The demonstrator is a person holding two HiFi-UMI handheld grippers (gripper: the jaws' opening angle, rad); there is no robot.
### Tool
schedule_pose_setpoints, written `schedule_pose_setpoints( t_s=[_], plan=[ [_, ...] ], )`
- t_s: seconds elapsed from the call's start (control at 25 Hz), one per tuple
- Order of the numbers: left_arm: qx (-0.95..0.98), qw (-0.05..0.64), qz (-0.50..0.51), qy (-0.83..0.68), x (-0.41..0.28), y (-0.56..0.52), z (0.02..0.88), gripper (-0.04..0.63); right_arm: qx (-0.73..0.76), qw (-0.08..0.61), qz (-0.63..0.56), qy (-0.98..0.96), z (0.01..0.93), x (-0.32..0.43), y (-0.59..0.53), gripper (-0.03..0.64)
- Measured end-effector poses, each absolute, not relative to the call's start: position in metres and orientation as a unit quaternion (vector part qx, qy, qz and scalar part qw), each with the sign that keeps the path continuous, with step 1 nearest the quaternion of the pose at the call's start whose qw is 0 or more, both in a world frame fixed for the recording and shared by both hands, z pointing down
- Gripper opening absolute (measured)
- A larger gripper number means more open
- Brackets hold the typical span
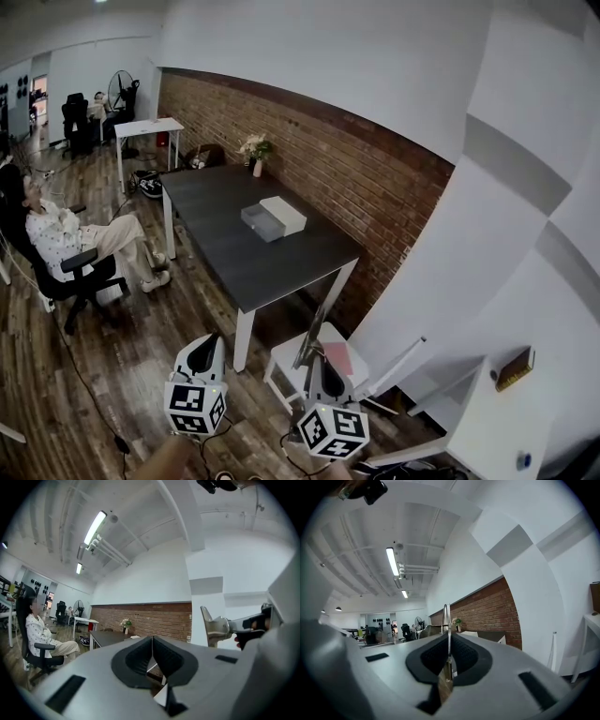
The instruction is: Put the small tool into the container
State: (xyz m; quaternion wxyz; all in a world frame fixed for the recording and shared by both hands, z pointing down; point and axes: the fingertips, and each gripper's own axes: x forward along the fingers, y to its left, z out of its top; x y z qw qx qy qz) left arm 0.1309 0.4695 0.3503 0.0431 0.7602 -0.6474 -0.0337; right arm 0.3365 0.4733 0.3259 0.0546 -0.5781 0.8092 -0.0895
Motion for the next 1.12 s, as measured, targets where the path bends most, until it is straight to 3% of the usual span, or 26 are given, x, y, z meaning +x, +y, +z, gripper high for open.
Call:
schedule_pose_setpoints(
  t_s=[0.68, 1.12],
  plan=[
    [0.753, 0.061, -0.032, -0.654, 0.073, 0.427, 0.374, 0.009, -0.585, 0.036, -0.095, 0.804, 0.346, 0.291, 0.427, 0.006],
    [0.736, 0.056, -0.027, -0.674, 0.050, 0.322, 0.376, 0.009, -0.563, 0.042, -0.095, 0.820, 0.346, 0.270, 0.306, 0.006]
  ],
)
